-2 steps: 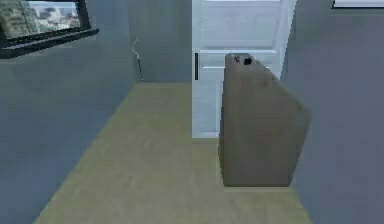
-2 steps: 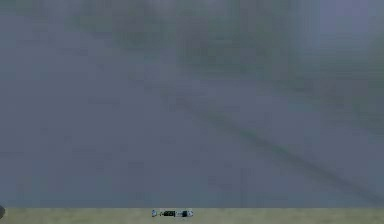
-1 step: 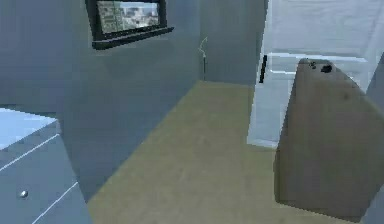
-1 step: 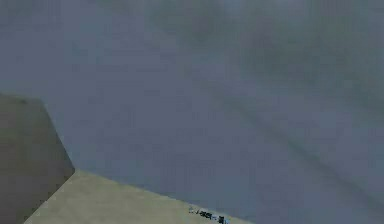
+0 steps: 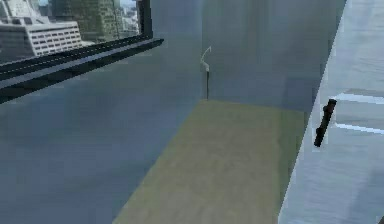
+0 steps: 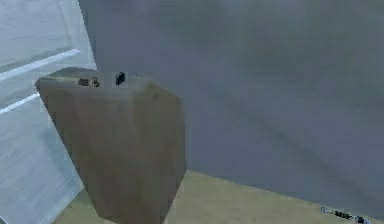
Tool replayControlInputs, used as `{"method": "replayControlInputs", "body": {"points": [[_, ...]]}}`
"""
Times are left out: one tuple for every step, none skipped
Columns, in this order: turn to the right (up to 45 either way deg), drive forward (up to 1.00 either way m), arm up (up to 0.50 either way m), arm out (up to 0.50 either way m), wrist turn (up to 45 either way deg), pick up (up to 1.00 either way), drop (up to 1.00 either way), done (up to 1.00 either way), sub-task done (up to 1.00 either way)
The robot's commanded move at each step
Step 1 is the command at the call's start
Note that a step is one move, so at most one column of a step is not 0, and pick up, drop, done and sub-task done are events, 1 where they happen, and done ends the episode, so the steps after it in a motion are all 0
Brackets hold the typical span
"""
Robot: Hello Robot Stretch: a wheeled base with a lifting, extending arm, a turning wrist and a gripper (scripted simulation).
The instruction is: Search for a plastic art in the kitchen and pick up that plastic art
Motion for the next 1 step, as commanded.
{"method": "replayControlInputs", "body": {"points": [[0.0, 0.85, 0.00, 0.00, 0.0, 0.00, 0.00, 0.00, 0.00]]}}
